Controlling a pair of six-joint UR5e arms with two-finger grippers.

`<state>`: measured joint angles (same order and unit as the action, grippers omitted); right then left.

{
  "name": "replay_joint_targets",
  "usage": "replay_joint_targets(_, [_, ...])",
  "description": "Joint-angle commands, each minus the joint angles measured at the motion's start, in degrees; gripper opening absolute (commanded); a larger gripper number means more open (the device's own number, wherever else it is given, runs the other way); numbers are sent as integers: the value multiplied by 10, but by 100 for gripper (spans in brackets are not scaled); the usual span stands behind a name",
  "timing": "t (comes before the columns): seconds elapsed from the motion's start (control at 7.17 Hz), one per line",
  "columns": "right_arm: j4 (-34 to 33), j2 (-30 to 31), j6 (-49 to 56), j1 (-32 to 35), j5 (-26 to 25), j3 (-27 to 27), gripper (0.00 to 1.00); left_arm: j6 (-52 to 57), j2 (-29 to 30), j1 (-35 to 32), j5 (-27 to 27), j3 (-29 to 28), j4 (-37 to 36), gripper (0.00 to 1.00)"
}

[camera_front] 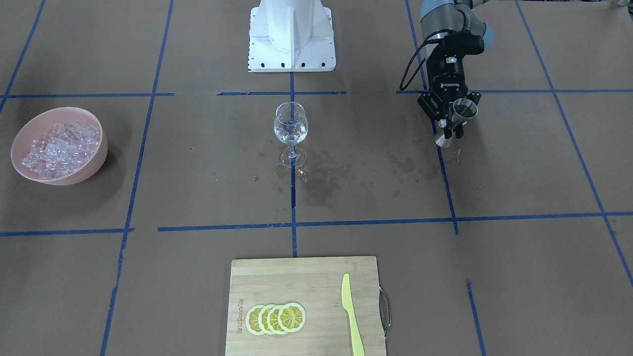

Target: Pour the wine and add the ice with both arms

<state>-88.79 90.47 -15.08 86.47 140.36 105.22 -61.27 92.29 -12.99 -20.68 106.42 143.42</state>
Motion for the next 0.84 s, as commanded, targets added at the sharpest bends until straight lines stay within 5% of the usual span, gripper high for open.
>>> replay_joint_targets(0.0, [-2,0,-17,-16,-3,25,100,46,9,-1,-1,14,0,0])
replay_joint_targets(0.7, [-3,6,-56,-53,-8,56,100,95,78,8,-8,43,-3,0])
